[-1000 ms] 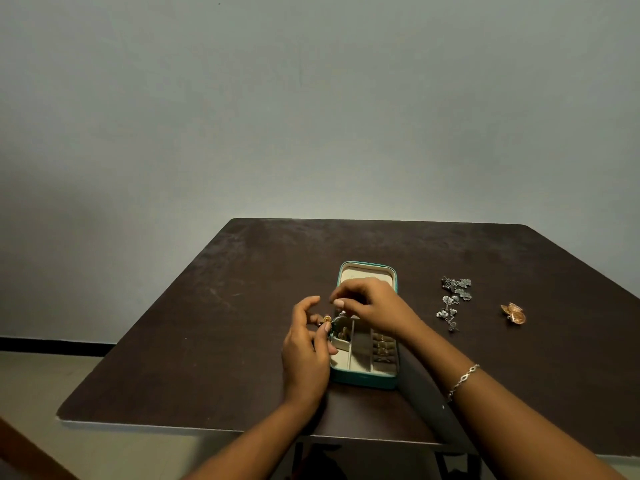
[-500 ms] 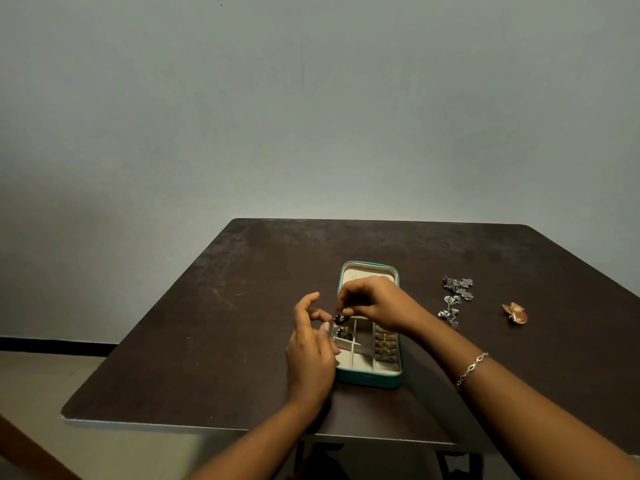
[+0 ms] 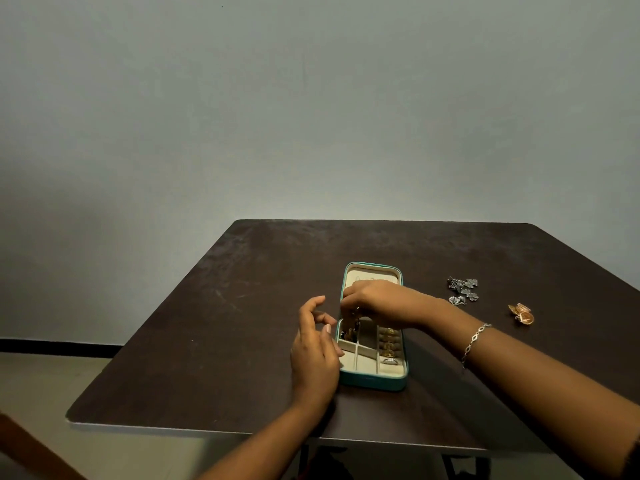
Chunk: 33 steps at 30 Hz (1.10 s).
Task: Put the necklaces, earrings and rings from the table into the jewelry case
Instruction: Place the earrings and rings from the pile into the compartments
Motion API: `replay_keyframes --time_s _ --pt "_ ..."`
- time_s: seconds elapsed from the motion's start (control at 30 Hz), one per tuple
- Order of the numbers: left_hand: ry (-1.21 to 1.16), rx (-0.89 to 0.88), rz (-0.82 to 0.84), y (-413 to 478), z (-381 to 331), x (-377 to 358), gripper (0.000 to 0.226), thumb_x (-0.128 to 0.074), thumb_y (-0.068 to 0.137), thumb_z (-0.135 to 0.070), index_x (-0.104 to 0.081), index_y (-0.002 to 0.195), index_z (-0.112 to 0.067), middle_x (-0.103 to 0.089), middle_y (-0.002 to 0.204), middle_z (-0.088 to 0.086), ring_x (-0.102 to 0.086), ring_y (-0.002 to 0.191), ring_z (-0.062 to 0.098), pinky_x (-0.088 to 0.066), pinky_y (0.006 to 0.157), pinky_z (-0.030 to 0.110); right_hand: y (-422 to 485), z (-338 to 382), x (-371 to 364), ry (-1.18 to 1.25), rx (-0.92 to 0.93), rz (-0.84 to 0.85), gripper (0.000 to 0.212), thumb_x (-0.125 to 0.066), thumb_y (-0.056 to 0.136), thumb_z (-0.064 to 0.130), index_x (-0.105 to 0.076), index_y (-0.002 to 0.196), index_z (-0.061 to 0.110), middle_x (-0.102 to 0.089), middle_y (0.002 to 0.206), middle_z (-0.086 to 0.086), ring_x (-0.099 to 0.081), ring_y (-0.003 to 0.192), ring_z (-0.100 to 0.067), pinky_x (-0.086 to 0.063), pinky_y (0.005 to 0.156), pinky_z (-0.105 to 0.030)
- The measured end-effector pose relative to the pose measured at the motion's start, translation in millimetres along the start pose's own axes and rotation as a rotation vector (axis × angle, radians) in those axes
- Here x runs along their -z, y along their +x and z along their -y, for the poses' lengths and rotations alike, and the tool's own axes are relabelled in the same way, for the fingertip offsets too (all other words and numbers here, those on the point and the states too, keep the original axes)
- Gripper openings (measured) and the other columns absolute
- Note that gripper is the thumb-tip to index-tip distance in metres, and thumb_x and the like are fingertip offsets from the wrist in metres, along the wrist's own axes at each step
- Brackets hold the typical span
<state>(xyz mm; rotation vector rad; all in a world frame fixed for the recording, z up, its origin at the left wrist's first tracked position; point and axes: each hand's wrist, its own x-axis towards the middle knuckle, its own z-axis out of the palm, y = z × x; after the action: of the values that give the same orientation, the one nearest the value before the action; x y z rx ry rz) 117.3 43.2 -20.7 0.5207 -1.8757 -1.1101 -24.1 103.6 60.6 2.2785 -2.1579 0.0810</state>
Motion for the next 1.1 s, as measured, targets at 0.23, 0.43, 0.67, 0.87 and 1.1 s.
replay_keyframes --time_s 0.23,0.43,0.67,0.87,1.1 --pt "-0.017 0.018 -0.033 -1.2 -2.8 1.0 0.042 -0.039 0.093 -0.001 -0.038 0.110 -0.039 -0.051 0.093 -0.006 -0.057 0.057 0.018 -0.047 0.052 0.025 4.2 4.7 -8.2 -0.209 0.173 0.000 0.009 -0.063 0.080 0.008 -0.067 0.088 0.010 -0.064 0.093 -0.007 -0.055 0.088 -0.023 -0.048 0.073 -0.038" --pt "-0.029 0.010 -0.037 -1.5 -3.2 1.4 0.036 -0.039 0.093 -0.001 -0.040 0.113 -0.031 -0.052 0.094 -0.002 -0.054 0.063 0.013 -0.045 0.053 0.018 -0.9 6.8 -21.7 0.016 0.103 -0.098 0.012 -0.058 0.076 -0.002 -0.058 0.079 0.010 -0.060 0.082 -0.006 -0.054 0.076 -0.021 -0.036 0.063 -0.025" --pt "0.058 -0.070 -0.087 -1.2 -2.8 2.4 0.037 -0.044 0.090 0.003 -0.045 0.110 -0.029 -0.052 0.095 -0.002 -0.052 0.083 0.001 -0.043 0.065 0.010 -29.3 -2.6 -19.0 0.184 -0.004 -0.386 0.014 -0.059 0.079 0.000 -0.062 0.087 0.012 -0.061 0.089 -0.002 -0.057 0.081 -0.015 -0.051 0.068 -0.035" --pt "0.144 -0.139 -0.126 -2.8 0.9 1.5 0.027 -0.045 0.090 -0.006 -0.049 0.108 -0.026 -0.051 0.097 -0.006 -0.048 0.090 0.001 -0.039 0.068 0.014 -85.7 7.9 -26.0 0.069 0.017 -0.529 0.013 -0.046 0.087 0.024 -0.057 0.094 0.021 -0.063 0.089 0.000 -0.060 0.080 -0.015 -0.053 0.065 -0.029" --pt "0.362 -0.648 -0.059 -14.9 -8.1 -4.1 0.030 -0.032 0.096 -0.041 -0.049 0.108 -0.020 -0.053 0.105 -0.003 -0.044 0.097 0.011 -0.028 0.084 0.015 -164.1 -13.5 -54.3 0.002 -0.176 -0.615 0.013 -0.049 0.082 0.020 -0.052 0.092 0.026 -0.061 0.085 0.004 -0.053 0.080 -0.006 -0.047 0.065 -0.024"
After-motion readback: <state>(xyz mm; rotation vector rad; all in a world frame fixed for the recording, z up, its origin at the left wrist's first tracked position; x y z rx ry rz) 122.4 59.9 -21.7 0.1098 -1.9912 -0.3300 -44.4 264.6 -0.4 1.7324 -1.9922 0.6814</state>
